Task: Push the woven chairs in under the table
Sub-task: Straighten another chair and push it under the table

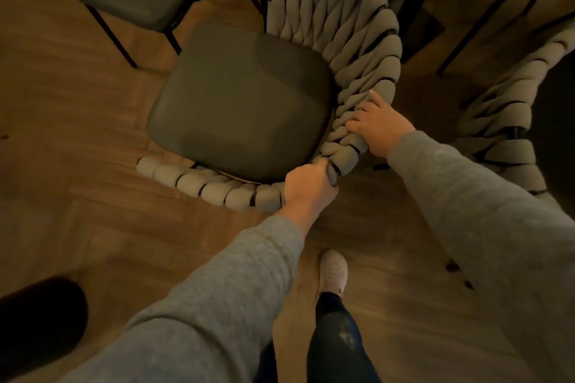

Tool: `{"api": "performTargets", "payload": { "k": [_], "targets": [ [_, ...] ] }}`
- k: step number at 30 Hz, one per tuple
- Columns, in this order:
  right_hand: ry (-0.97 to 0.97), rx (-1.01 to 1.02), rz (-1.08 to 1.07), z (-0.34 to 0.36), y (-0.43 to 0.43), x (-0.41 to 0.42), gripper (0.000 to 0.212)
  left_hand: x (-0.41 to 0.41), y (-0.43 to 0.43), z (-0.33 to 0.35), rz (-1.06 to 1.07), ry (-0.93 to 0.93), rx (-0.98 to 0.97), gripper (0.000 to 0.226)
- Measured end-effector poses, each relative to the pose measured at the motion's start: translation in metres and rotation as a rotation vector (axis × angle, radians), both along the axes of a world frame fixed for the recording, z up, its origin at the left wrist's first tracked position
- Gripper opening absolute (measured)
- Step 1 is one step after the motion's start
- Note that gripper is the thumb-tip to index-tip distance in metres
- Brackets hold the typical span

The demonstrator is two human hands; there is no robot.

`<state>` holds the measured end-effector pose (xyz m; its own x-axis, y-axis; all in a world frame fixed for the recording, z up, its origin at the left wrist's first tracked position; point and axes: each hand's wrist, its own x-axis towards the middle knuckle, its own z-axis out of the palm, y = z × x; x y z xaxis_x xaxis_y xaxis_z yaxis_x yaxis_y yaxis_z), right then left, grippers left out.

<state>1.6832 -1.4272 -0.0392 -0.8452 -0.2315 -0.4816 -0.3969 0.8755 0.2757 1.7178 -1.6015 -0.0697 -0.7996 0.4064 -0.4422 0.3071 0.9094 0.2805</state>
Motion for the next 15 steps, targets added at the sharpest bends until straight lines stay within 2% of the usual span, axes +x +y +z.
{"api": "performTargets", "payload": {
  "k": [3,10,15],
  "targets": [
    [0.035,-0.069,0.007,-0.011,0.005,0.002,0.040,0.005,0.000,-0.003,0.006,0.055,0.030,0.030],
    [0.007,-0.093,-0.001,-0.014,-0.016,0.047,0.038,0.043,-0.034,-0.010,-0.070,0.076,0.034,0.038],
    [-0.077,-0.156,-0.042,-0.009,-0.057,0.103,0.041,0.084,-0.085,-0.015,-0.144,0.022,0.052,0.034]
  ]
}}
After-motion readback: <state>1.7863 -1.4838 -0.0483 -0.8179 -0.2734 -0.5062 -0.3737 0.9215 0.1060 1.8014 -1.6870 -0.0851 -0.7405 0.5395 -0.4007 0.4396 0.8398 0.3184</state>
